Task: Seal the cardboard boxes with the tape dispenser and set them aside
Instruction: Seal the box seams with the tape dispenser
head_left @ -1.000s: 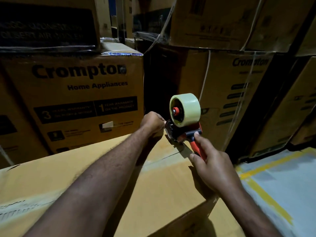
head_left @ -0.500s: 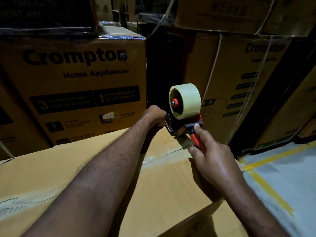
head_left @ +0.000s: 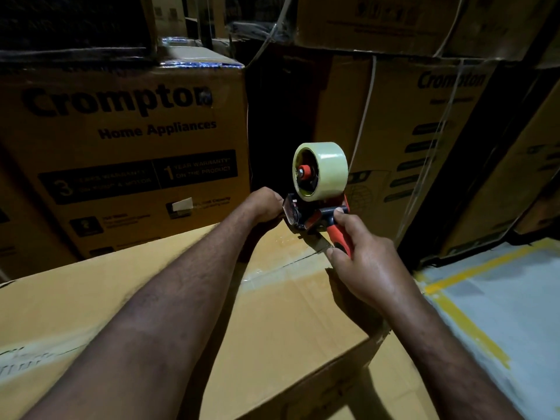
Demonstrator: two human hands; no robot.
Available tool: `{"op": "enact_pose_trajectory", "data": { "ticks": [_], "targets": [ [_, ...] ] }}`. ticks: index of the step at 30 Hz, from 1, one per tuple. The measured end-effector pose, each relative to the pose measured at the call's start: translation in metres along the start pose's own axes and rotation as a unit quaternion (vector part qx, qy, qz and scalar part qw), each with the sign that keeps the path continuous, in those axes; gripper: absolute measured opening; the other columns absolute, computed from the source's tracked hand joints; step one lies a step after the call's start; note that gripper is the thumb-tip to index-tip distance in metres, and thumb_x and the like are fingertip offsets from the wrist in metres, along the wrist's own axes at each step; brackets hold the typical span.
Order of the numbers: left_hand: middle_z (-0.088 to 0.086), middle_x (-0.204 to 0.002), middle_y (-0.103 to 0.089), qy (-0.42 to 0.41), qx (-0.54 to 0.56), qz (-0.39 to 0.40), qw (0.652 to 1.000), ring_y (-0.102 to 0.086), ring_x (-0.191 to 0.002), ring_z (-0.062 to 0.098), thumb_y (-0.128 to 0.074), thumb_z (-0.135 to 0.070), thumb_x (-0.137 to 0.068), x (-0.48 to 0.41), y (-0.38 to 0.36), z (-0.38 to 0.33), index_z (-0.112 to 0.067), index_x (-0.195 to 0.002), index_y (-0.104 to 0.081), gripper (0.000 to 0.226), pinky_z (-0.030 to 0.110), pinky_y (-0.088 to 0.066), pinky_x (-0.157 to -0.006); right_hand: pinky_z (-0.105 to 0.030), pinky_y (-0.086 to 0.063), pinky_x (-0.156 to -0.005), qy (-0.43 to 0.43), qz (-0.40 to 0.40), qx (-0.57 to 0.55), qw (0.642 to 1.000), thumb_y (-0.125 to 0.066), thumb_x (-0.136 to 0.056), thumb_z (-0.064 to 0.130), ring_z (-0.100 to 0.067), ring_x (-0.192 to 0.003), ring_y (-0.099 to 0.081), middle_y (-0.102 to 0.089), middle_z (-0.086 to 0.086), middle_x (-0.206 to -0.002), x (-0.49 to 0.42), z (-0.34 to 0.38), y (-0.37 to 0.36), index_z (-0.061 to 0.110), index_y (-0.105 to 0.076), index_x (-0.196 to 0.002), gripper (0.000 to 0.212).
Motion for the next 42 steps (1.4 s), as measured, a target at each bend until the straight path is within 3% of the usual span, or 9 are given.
{"op": "enact_pose_trajectory", "data": {
  "ticks": [6, 9, 12, 17, 20, 25, 28, 31, 42],
  "targets": [
    [0.007, -0.094, -0.067, 0.011, -0.032, 0.012, 0.999, -0.058, -0.081, 0.018, -0.05, -0.019, -0.105, -0.002, -0.006, -0.008, -0.008, -0.096, -0.072, 0.027, 0.034, -0.053, -0.074, -0.022, -0.052, -0.074, -0.003, 0.013, 0.018, 1.0, -0.057, -0.1, 0.033, -0.012, -0.094, -0.053, -0.052, -0.006, -0.141, -0.001, -0.002, 0.007, 0.05, -0.017, -0.151, 0.068],
    [0.004, -0.082, -0.06, 0.013, -0.044, 0.006, 0.999, -0.053, -0.072, 0.016, -0.052, -0.03, -0.104, -0.001, -0.008, -0.009, -0.015, -0.083, -0.066, 0.03, 0.033, -0.046, -0.066, -0.016, -0.043, -0.062, -0.005, 0.025, 0.037, 0.999, -0.058, -0.099, 0.035, -0.012, -0.093, -0.051, -0.051, -0.006, -0.139, 0.007, -0.006, 0.013, 0.052, -0.016, -0.15, 0.068],
    [0.0, -0.093, -0.061, -0.001, -0.057, 0.007, 0.998, -0.056, -0.083, 0.016, -0.051, -0.048, -0.103, 0.003, -0.006, -0.009, -0.013, -0.109, -0.071, 0.04, 0.031, -0.045, -0.067, -0.015, -0.041, -0.058, -0.009, 0.035, 0.063, 0.997, -0.058, -0.098, 0.038, -0.012, -0.092, -0.052, -0.051, -0.005, -0.137, 0.024, -0.014, 0.025, 0.054, -0.015, -0.149, 0.068],
    [-0.003, -0.115, -0.068, -0.015, -0.09, -0.022, 0.996, -0.062, -0.105, 0.02, -0.048, -0.055, -0.102, 0.013, -0.006, -0.014, -0.025, -0.126, -0.066, 0.043, 0.049, -0.05, -0.097, -0.017, -0.047, -0.066, -0.014, 0.03, 0.092, 0.995, -0.057, -0.098, 0.041, -0.012, -0.096, -0.053, -0.051, -0.004, -0.136, 0.054, -0.02, 0.038, 0.053, -0.013, -0.149, 0.068],
    [-0.012, -0.116, -0.07, -0.147, -0.163, -0.097, 0.971, -0.06, -0.11, 0.011, -0.056, -0.041, -0.101, 0.03, -0.009, -0.042, -0.031, -0.114, -0.071, 0.022, 0.057, -0.037, -0.109, -0.02, -0.055, -0.065, -0.018, 0.025, 0.074, 0.997, -0.058, -0.098, 0.041, -0.01, -0.091, -0.06, -0.052, -0.003, -0.132, 0.057, -0.018, 0.04, 0.053, -0.015, -0.149, 0.067],
    [-0.015, -0.083, -0.063, -0.166, -0.185, 0.058, 0.967, -0.058, -0.083, 0.006, -0.055, -0.043, -0.099, 0.04, -0.037, -0.055, -0.033, -0.075, -0.062, 0.027, 0.035, -0.048, -0.085, -0.027, -0.061, -0.063, -0.023, 0.021, 0.066, 0.997, -0.059, -0.097, 0.038, -0.012, -0.08, -0.064, -0.053, -0.002, -0.127, 0.058, -0.016, 0.04, 0.053, -0.018, -0.148, 0.067],
    [-0.008, -0.123, -0.065, -0.165, -0.255, 0.106, 0.947, -0.053, -0.124, 0.016, -0.045, -0.045, -0.103, 0.029, -0.039, -0.053, -0.035, -0.104, -0.067, 0.024, 0.052, -0.027, -0.116, -0.03, -0.061, -0.063, -0.034, 0.018, 0.047, 0.998, -0.061, -0.096, 0.038, -0.012, -0.076, -0.066, -0.053, 0.0, -0.126, 0.058, -0.019, 0.042, 0.055, -0.02, -0.146, 0.067],
    [-0.005, -0.159, -0.038, -0.171, -0.302, 0.145, 0.927, -0.019, -0.153, 0.018, -0.035, -0.049, -0.106, 0.023, -0.05, -0.046, -0.033, -0.147, -0.049, 0.046, 0.062, 0.004, -0.122, -0.027, -0.06, -0.062, -0.047, 0.021, 0.031, 0.998, -0.062, -0.096, 0.038, -0.012, -0.074, -0.066, -0.051, 0.001, -0.125, 0.061, -0.022, 0.043, 0.055, -0.02, -0.148, 0.069],
    [-0.001, -0.16, -0.039, -0.18, -0.298, 0.13, 0.929, -0.015, -0.155, 0.021, -0.017, -0.058, -0.106, 0.038, -0.044, -0.051, -0.025, -0.147, -0.05, 0.063, 0.064, 0.007, -0.121, -0.02, -0.048, -0.063, -0.042, 0.013, 0.095, 0.994, -0.058, -0.095, 0.045, -0.006, -0.074, -0.06, -0.052, 0.016, -0.093, 0.122, -0.027, 0.071, 0.06, -0.02, -0.143, 0.062]
  ]
}}
Point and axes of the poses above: each hand's wrist, its own x-axis away from the middle knuckle, its own y-axis out of the back of the hand, z = x × y, the point moved 6 cm from there along -x, towards the middle knuckle
